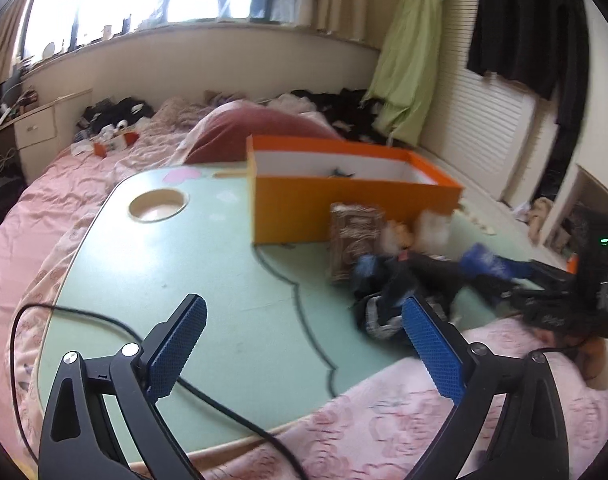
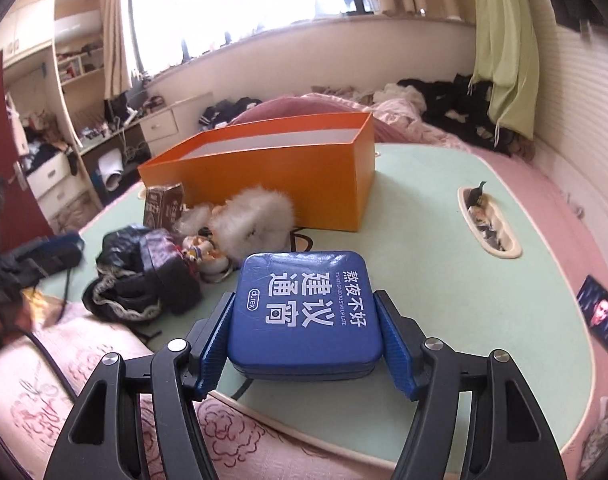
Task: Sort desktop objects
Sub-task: 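Grasp the black bag with the left gripper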
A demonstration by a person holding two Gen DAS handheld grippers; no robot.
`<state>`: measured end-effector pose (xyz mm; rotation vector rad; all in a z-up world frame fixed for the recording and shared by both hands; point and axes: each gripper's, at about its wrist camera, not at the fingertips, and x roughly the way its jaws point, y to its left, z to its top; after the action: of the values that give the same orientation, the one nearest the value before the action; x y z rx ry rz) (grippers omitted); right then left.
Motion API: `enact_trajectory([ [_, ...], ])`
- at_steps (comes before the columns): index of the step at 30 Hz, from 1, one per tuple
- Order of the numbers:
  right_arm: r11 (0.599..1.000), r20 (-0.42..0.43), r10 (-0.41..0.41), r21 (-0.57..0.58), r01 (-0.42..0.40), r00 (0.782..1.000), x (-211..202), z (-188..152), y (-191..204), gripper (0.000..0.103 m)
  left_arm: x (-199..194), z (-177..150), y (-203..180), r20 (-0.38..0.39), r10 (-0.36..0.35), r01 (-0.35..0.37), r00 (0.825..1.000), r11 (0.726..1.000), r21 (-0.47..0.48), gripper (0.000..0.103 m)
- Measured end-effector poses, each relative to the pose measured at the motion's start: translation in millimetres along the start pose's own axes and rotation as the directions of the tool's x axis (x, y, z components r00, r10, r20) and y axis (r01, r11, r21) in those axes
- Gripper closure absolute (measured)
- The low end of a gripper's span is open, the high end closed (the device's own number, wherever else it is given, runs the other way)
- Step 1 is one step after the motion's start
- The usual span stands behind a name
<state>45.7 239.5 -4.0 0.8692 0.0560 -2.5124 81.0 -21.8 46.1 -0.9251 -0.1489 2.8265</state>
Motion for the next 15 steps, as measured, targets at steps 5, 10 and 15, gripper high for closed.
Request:
enact_trajectory([
  [5, 0.999, 0.000, -0.019, -0.040, 0.019, 1.000, 4, -1, 7, 0.036, 14, 9, -39, -0.085, -0.056, 0.066, 0.995, 0.990, 0.124, 0.013],
  [10, 0.999, 0.001, -0.020, -0.042, 0.020, 1.000, 6, -3, 8, 0.036, 51, 12, -47, -0.215, -0.086, 0.114, 0.973, 0.986, 0.125, 0.042],
  [15, 0.999, 0.003, -0.009, -0.037, 0.010, 1.000, 5, -3, 5, 0.036, 47, 5, -49, -0.215, -0.133, 0.163, 0.967, 0.978, 0.127, 0.064],
])
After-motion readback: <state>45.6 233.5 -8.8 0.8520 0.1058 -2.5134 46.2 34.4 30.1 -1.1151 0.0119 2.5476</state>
